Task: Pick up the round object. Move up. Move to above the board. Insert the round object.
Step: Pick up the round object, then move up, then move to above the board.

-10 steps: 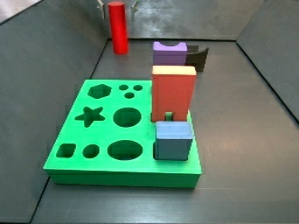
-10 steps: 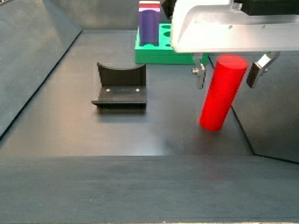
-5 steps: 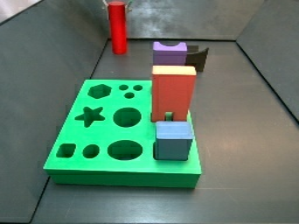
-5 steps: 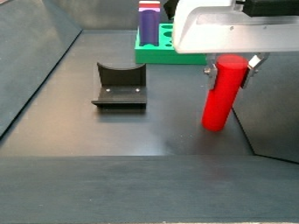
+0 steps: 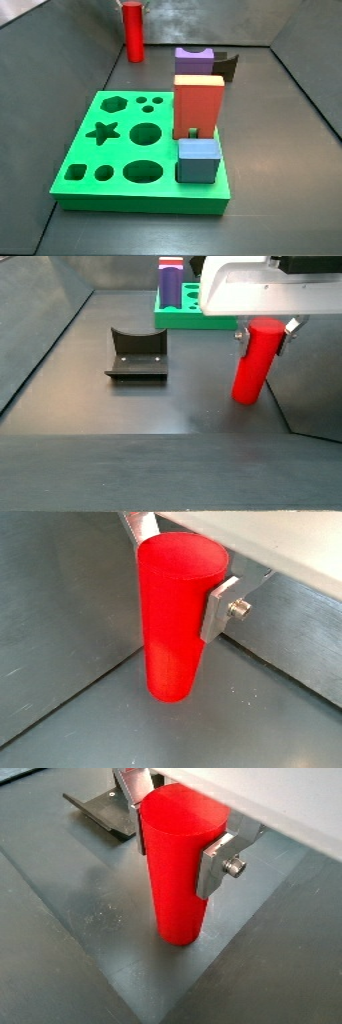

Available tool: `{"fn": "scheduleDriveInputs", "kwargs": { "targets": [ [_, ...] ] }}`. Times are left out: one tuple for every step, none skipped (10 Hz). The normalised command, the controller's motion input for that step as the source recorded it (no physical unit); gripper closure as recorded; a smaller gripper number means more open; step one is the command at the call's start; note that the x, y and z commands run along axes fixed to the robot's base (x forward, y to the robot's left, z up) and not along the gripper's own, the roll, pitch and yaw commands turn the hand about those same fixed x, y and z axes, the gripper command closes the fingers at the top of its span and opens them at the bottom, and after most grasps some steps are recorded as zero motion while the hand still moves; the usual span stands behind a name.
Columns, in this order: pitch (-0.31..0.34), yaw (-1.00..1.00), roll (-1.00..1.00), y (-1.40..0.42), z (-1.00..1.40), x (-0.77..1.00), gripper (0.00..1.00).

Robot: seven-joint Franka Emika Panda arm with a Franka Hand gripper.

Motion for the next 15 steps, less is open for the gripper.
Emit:
{"fn": "scheduleDriveInputs", "kwargs": {
  "targets": [
    [0.000,0.00,0.00,0.00,0.00,0.00,1.00],
    [0.000,0.00,0.00,0.00,0.00,0.00,1.00],
    [0.000,0.00,0.00,0.00,0.00,0.00,1.00],
    [0.000,0.00,0.00,0.00,0.83,0.00,1.00],
    [-0.017,-0.04,0.01,-0.05,0.81,0.04,1.00],
    [0.003,-0.04,0.02,-0.03,0.71,0.03,1.00],
    [0.033,-0.04,0.04,-0.01,0.54,0.01,1.00],
    [0.044,-0.03,0.05,0.00,0.45,0.01,1.00],
    [0.070,-0.03,0.07,0.01,0.26,0.00,1.00],
    [-0.026,0.11,0.04,-0.32,1.00,-0.04,1.00],
    [-0.021,0.12,0.05,-0.33,1.00,-0.05,1.00],
    [-0.015,0.10,0.06,-0.31,1.00,-0.05,1.00],
    [-0.009,0.07,0.08,-0.24,1.00,-0.06,1.00],
    [0.011,0.04,0.10,-0.21,1.00,-0.06,1.00],
    [0.026,0.03,0.11,-0.17,0.93,-0.05,1.00]
  ]
}}
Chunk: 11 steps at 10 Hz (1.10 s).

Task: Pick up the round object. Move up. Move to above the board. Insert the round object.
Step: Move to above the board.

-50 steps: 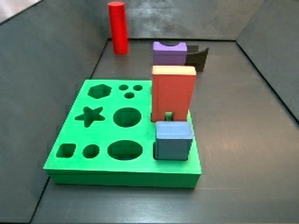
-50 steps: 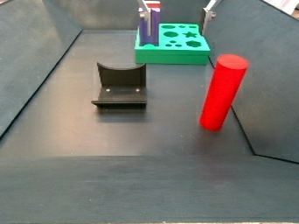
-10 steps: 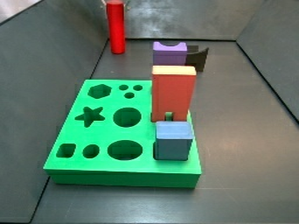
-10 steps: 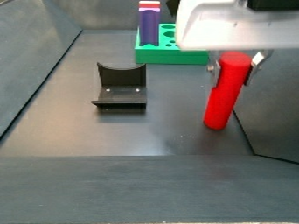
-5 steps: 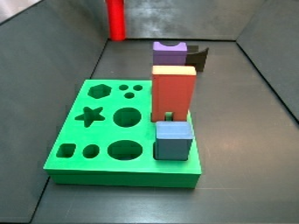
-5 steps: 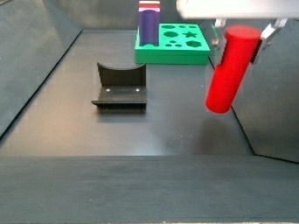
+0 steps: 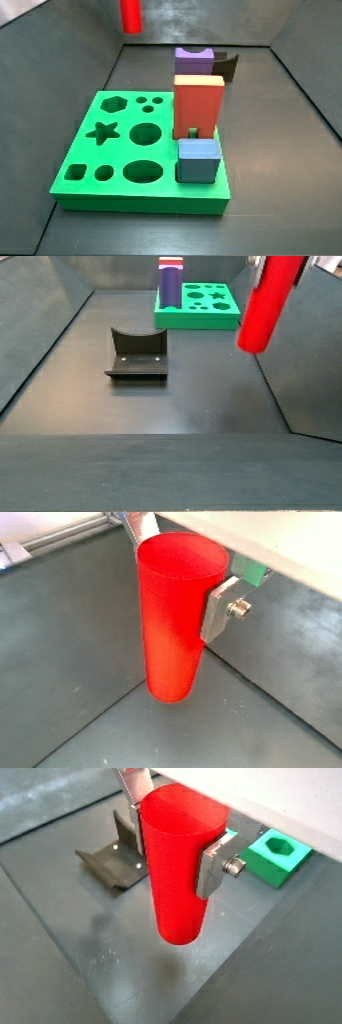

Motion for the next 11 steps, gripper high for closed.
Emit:
{"fn": "scheduleDriveInputs", "kwargs": {
  "targets": [
    [0.041,0.02,0.11,-0.11,0.78,-0.04,1.00],
    [0.055,0.02,0.10,-0.06,0.62,-0.02,1.00],
    [0.071,0.02,0.08,-0.03,0.47,-0.01,1.00],
    [0.087,0.02,0.08,-0.02,0.27,0.00,1.00],
    [0.288,-0.24,-0.01,-1.00,0.23,0.32,1.00],
    [0.269,-0.19,-0.01,-1.00,0.21,0.33,1.00],
    [0.246,-0.10,-0.04,-1.00,0.22,0.33,1.00],
    [0.215,-0.08,-0.08,-1.00,0.22,0.34,1.00],
    [0.167,-0.03,-0.06,-1.00,0.22,0.35,1.00],
    [0.136,-0.01,-0.01,-1.00,0.22,0.35,1.00],
    [0.124,0.00,-0.01,-1.00,0.22,0.36,1.00]
  ]
}}
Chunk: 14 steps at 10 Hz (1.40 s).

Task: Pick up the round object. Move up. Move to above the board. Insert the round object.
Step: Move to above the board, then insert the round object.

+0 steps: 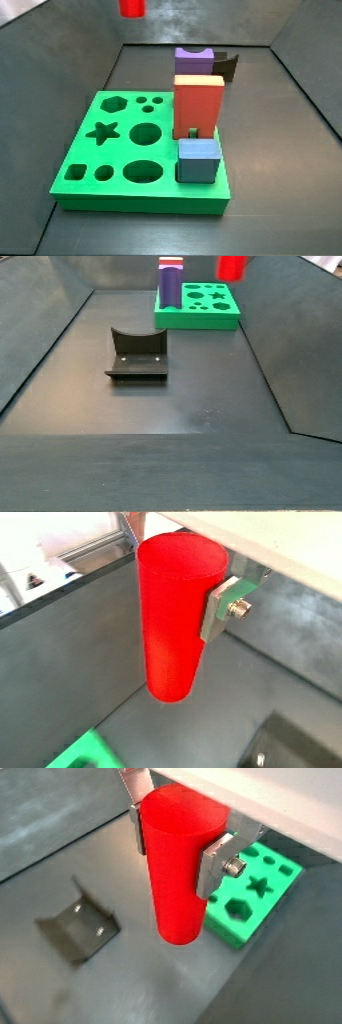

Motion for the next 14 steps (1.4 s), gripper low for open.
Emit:
{"fn": "scheduleDriveInputs", "kwargs": {
  "targets": [
    [0.118,0.00,-0.03,-1.00,0.22,0.36,1.00],
    [0.114,0.00,-0.01,-1.00,0.23,0.38,1.00],
    [0.115,0.01,0.00,-1.00,0.23,0.38,1.00],
    [0.120,0.01,0.00,-1.00,0.23,0.39,1.00],
    [0.132,0.01,-0.01,-1.00,0.24,0.41,1.00],
    [0.128,0.01,0.00,-1.00,0.24,0.42,1.00],
    [0.128,0.01,0.00,-1.00,0.25,0.45,1.00],
    [0.134,0.01,0.01,-0.76,0.19,0.36,1.00],
    [0.134,0.01,0.02,-0.47,0.13,0.26,1.00],
    [0.107,0.01,0.03,-0.27,0.08,0.18,1.00],
    [-0.114,0.01,-0.14,0.10,0.00,-0.13,1.00],
    [-0.221,0.07,0.13,-0.28,-0.10,-0.27,1.00],
    [-0.260,0.00,0.31,-0.24,-0.51,-0.51,1.00],
    [-0.217,0.07,0.36,-0.31,-0.31,-0.46,1.00]
  ]
}}
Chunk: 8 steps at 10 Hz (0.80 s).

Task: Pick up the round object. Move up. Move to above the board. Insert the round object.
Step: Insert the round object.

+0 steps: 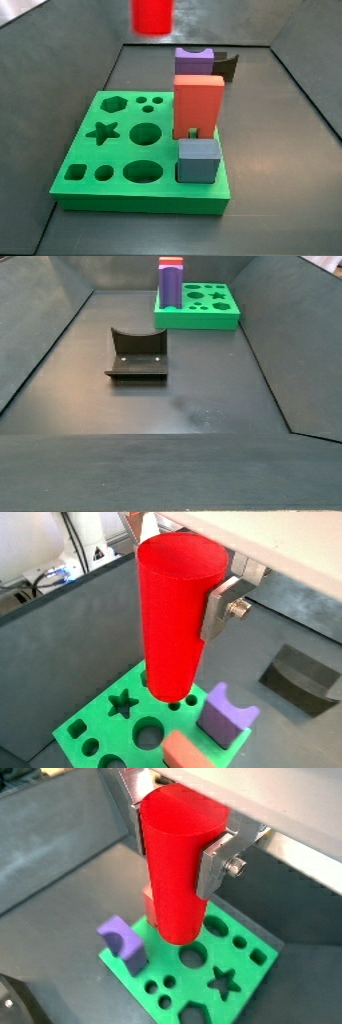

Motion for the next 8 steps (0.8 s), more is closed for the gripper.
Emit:
{"fn": "scheduleDriveInputs", "kwargs": {
  "targets": [
    [-0.076,0.13,0.32,-0.33,-0.35,-0.01,1.00],
    [-0.187,0.09,0.19,-0.21,-0.69,0.03,1.00],
    [-0.189,0.00,0.07,-0.05,-0.84,0.03,1.00],
    [-0.151,-0.03,0.01,0.00,-0.94,0.00,1.00],
    [0.000,-0.14,0.05,0.00,-0.70,0.00,1.00],
    [0.016,-0.15,0.01,-0.01,-0.70,0.04,1.00],
    [-0.099,0.00,-0.10,-0.02,-0.53,0.00,1.00],
    [0.000,0.00,0.04,-0.06,-0.49,0.00,1.00]
  ]
}}
